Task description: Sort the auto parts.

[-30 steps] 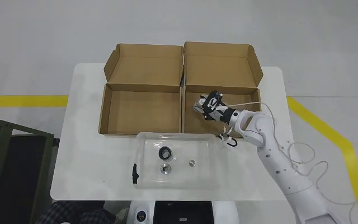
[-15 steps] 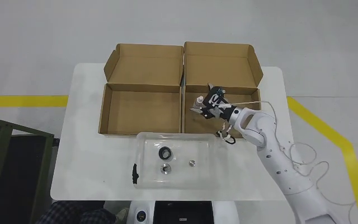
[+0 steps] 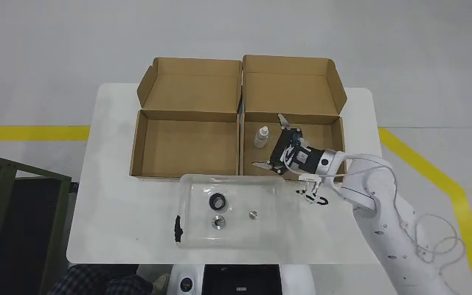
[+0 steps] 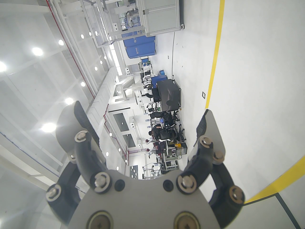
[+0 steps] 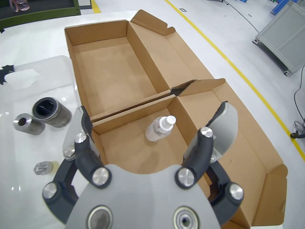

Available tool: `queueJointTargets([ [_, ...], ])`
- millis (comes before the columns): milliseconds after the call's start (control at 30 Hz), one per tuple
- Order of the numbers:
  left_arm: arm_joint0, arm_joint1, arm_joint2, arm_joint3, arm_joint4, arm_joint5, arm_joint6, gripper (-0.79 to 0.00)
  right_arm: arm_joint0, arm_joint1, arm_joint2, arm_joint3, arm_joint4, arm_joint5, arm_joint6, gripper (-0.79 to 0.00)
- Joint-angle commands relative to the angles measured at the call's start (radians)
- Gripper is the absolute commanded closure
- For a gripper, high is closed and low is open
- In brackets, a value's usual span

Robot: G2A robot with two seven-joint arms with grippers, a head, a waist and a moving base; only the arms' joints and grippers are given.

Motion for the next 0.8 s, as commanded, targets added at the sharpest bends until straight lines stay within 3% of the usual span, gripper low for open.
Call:
queueJointTargets([
  [0, 0.0, 0.0, 0.0, 0.0, 0.0, 0.0, 0.0, -0.785, -0.029, 0.005, 0.013, -0.048, 0.019, -0.012, 0.036, -0.785],
  [300, 0.0, 0.0, 0.0, 0.0, 0.0, 0.0, 0.0, -0.785, -0.171, 0.026, 0.018, -0.198, 0.076, -0.092, 0.149, -0.785],
  [767, 0.0, 0.0, 0.0, 0.0, 0.0, 0.0, 0.0, -0.785, -0.266, 0.05, -0.031, -0.245, -0.025, -0.178, 0.199, -0.785],
])
